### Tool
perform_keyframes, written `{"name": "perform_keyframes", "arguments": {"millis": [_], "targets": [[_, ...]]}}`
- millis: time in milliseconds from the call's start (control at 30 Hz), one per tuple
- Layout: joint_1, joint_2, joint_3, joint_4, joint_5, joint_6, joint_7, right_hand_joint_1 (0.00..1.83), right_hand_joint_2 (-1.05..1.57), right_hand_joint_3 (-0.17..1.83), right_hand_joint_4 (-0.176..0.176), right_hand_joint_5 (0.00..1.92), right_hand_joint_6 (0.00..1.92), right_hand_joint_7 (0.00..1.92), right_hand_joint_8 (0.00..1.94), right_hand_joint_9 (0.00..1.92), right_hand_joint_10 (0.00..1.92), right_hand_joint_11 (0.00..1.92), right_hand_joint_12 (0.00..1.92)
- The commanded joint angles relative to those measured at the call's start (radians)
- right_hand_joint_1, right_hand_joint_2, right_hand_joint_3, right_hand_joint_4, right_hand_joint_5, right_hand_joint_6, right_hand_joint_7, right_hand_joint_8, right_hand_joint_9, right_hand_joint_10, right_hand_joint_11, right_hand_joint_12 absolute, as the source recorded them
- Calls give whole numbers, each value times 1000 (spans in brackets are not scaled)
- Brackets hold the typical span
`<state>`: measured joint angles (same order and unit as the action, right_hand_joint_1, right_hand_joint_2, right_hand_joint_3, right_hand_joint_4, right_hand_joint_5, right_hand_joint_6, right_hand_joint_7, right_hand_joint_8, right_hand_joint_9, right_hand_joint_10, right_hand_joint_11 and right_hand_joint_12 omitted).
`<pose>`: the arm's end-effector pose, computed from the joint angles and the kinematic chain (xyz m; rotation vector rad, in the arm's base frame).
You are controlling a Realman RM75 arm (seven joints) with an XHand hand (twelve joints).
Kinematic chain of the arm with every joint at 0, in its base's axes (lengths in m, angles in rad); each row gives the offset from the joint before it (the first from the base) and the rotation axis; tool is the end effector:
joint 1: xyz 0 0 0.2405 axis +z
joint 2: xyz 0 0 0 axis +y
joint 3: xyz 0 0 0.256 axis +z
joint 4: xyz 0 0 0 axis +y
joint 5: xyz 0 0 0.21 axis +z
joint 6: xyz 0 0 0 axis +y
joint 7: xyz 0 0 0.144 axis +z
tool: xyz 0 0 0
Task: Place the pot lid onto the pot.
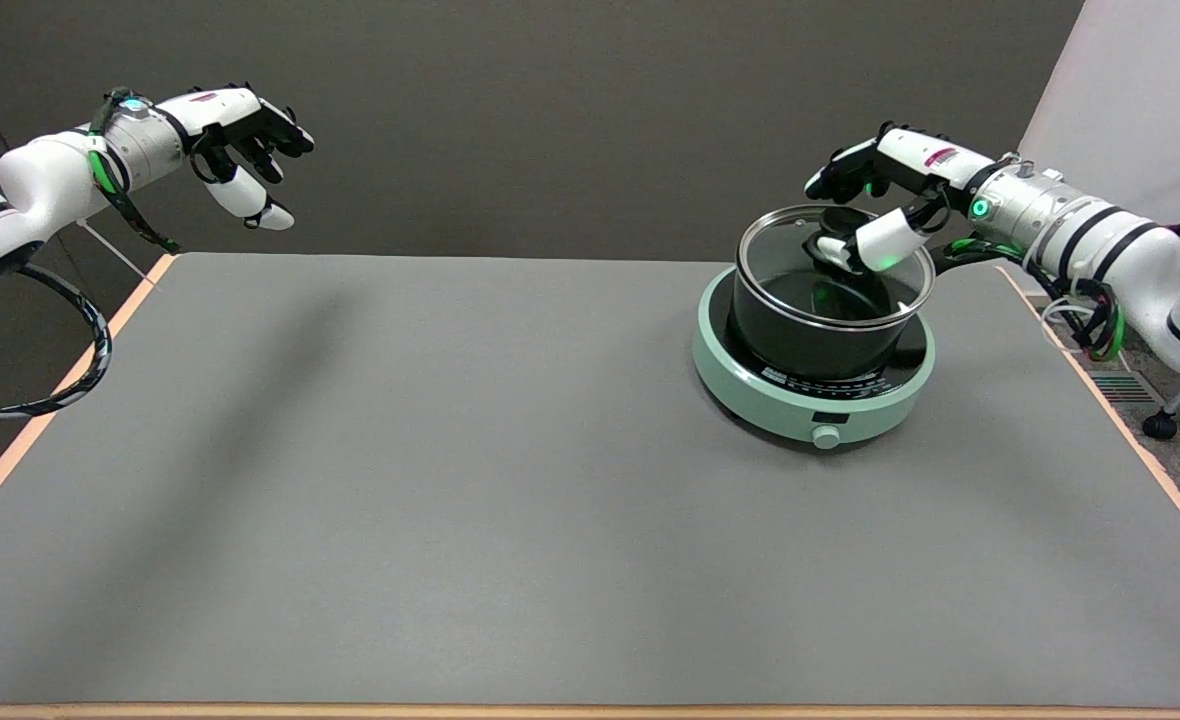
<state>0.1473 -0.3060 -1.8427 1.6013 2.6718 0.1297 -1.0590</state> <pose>-0.1096 -0.3624 0.4641 1.5225 -0.3250 0.2038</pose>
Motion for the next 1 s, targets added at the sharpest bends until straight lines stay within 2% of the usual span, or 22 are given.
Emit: {"name": "perform_keyframes", "arguments": {"millis": [33, 100, 167, 200, 300, 433, 500, 567, 633, 667, 700, 833, 933, 967, 1000], "targets": [[-11, -2, 37, 5, -2, 3, 0, 825, 453, 920, -132, 507, 240, 421, 280, 339, 403, 607, 1589], [-11, -3, 49, 11, 3, 3, 0, 790, 439, 902, -131, 489, 230, 367, 279, 274, 395, 530, 1476], [-13, -4, 77, 23, 9, 4, 6, 758, 428, 904, -131, 480, 211, 334, 262, 227, 377, 319, 957], [-16, -5, 91, 29, 10, 5, 18, 733, 429, 891, -131, 467, 220, 321, 255, 219, 356, 270, 832], [-45, -7, 176, 56, 10, 22, 96, 613, 432, 813, -128, 410, 216, 241, 228, 133, 301, 149, 617], [-90, -11, 308, 93, 3, 34, 124, 476, 414, 747, -103, 340, 182, 122, 212, 31, 229, 61, 571], [-108, -11, 367, 112, 3, 36, 124, 464, 449, 684, -109, 326, 178, 112, 195, 2, 256, 65, 555], [-122, -15, 412, 127, 9, 36, 125, 439, 400, 732, -100, 304, 177, 97, 208, 0, 199, 43, 580], [-141, -25, 460, 139, 9, 38, 138, 425, 465, 653, -101, 294, 171, 93, 188, -1, 192, 71, 555], [-147, -32, 471, 141, 9, 40, 145, 424, 417, 779, -87, 232, 272, 59, 247, 6, 154, 38, 605], [-154, -47, 484, 143, 9, 43, 156, 423, 392, 846, -81, 202, 318, 42, 272, 9, 136, 22, 631], [-163, -139, 539, 142, 9, 35, 235, 402, 403, 855, -79, 198, 316, 47, 263, 16, 156, 40, 635], [-177, -237, 613, 134, 2, -2, 253, 371, 485, 694, -80, 301, 163, 120, 174, 27, 244, 100, 576], [-183, -257, 633, 128, 3, -21, 253, 378, 489, 686, -73, 309, 168, 131, 177, 38, 254, 102, 571], [-194, -289, 667, 122, 10, -56, 254, 392, 448, 765, -61, 325, 162, 151, 171, 65, 221, 90, 592]]}}
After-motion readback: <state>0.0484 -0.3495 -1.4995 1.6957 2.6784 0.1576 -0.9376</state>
